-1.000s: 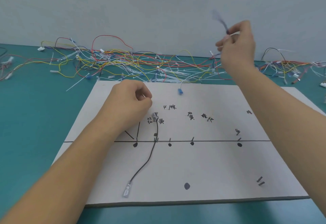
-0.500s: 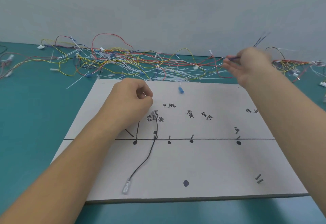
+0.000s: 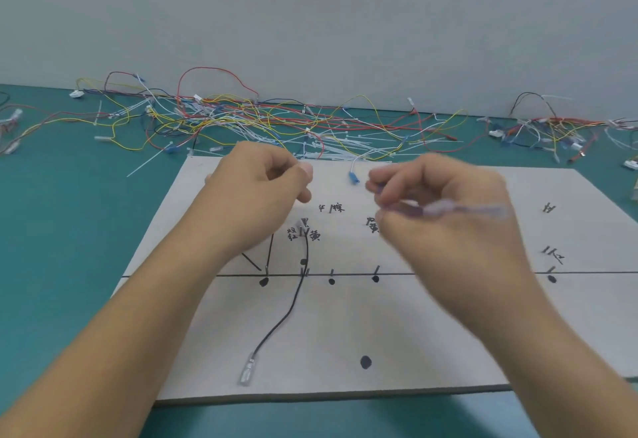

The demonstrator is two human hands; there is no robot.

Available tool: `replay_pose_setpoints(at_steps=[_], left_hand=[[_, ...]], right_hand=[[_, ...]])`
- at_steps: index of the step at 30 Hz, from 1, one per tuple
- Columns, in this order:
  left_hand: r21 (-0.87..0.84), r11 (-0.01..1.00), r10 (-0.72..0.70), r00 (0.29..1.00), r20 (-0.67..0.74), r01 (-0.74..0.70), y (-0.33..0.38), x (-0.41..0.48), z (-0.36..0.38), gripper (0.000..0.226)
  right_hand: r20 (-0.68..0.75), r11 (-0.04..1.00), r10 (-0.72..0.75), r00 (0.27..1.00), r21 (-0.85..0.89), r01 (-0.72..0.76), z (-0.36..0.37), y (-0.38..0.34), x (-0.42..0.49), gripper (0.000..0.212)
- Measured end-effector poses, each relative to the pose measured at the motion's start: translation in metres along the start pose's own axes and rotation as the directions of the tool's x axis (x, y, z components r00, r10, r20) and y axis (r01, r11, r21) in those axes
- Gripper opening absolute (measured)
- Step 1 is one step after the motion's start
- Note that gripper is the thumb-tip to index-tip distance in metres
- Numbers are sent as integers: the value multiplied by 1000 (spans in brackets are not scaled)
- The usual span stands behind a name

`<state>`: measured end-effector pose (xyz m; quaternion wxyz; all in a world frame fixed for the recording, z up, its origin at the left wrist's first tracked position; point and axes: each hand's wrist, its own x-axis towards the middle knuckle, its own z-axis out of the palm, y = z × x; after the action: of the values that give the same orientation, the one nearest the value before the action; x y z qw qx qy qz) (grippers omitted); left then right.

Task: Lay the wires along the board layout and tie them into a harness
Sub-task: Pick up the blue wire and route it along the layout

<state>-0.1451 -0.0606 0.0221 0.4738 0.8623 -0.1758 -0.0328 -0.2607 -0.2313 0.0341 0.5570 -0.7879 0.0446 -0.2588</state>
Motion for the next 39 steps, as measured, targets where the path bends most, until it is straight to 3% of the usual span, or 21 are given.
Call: replay_pose_setpoints(at_steps=[4, 8, 14, 22, 27, 29, 31, 33, 35, 36, 37, 39], left_hand=[[-210, 978, 49, 990, 136, -20, 10, -10, 7, 61], [-330, 943, 116, 964, 240, -31, 16, -15, 6, 37], [-498, 867, 216, 917, 336, -22, 14, -15, -2, 21], [-546, 836, 286, 804, 521, 57, 15, -21, -3, 22], [-612, 787, 309, 804, 508, 84, 17, -24, 0, 20], [-643, 756, 306, 799, 518, 127, 20, -26, 1, 19], [-659, 730, 285, 797, 533, 179, 22, -27, 1, 18], [-664, 715, 267, 791, 550, 220, 24, -28, 0, 17], [-661, 712, 259, 787, 560, 235, 24, -28, 0, 17], [-655, 718, 257, 786, 562, 234, 24, -28, 0, 17], [-650, 725, 253, 788, 561, 229, 25, -28, 0, 16], [-644, 731, 253, 788, 561, 224, 26, -29, 1, 14]], right_hand=[[141, 930, -275, 951, -211, 300, 13, -7, -31, 26], [208, 858, -407, 889, -247, 451, 17, -17, -50, 24], [310, 858, -352, 883, -271, 436, 25, -21, -72, 25], [430, 837, -294, 854, -315, 447, 27, -19, -67, 25], [619, 894, -232, 751, -169, 415, 17, -30, -59, 26], [743, 915, -106, 661, -188, 358, 21, -26, -54, 34], [846, 947, 155, 510, -275, 168, 22, -24, -50, 23], [820, 934, 321, 474, -356, -17, 8, -27, -51, 11], [774, 889, 456, 440, -376, -260, -12, -42, -51, 24], [790, 916, 393, 471, -293, -273, -23, -49, -46, 22], [780, 950, 290, 554, -161, -269, -25, -53, -32, 20], [526, 991, 131, 840, -52, -122, -33, -54, -10, 17]])
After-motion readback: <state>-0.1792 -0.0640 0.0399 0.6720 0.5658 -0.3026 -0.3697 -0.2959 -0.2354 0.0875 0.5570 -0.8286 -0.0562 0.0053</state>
